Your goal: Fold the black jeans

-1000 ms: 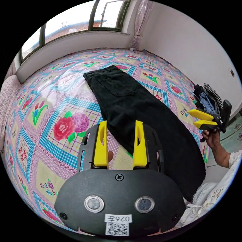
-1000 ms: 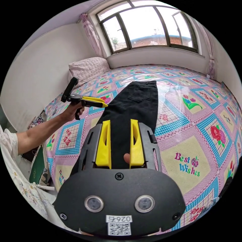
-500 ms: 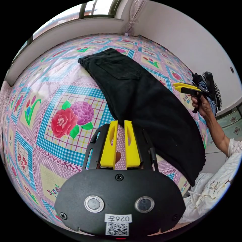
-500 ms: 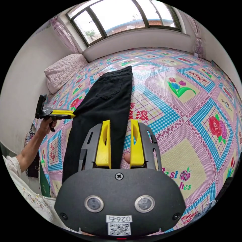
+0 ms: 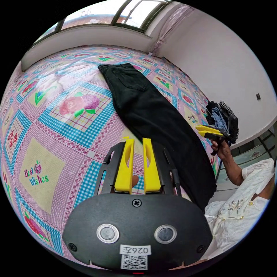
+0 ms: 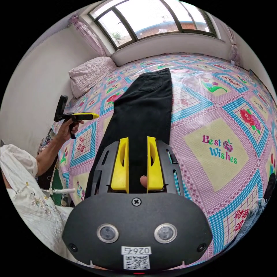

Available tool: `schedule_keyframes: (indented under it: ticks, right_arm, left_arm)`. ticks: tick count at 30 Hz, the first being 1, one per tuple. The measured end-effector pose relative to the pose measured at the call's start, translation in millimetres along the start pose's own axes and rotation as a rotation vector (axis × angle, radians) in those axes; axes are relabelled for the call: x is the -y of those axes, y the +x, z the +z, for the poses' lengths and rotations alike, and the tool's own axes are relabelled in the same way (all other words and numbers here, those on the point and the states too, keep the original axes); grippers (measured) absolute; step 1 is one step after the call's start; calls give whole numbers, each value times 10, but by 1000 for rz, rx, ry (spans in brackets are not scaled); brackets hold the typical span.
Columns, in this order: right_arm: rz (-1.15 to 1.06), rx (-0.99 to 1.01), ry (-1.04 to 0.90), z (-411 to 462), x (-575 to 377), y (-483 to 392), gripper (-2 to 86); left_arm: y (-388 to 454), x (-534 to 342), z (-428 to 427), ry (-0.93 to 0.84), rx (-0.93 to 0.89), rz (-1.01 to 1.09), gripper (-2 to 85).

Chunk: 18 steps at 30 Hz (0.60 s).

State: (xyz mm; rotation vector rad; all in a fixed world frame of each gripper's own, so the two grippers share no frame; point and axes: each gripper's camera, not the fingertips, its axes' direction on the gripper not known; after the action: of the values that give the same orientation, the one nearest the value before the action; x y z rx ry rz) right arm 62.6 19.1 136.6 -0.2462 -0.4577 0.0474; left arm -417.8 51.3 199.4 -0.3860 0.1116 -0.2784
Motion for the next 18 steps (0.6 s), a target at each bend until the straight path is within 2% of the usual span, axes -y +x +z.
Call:
schedule_keyframes:
  ticks: [3,8,18]
  right_arm:
    - [-92,26,-15,88,-241,-600,59]
    - [-254,-15,-125,550,-640,-1535,61]
    - [-318,-189,-177,1110,-784,-2022,57]
  left_arm:
    - [156,-43,157,-41,48,40,87]
    - [31,127,288,-44,-42,6,123]
    - [-746,861,413,19,-33,-186,150]
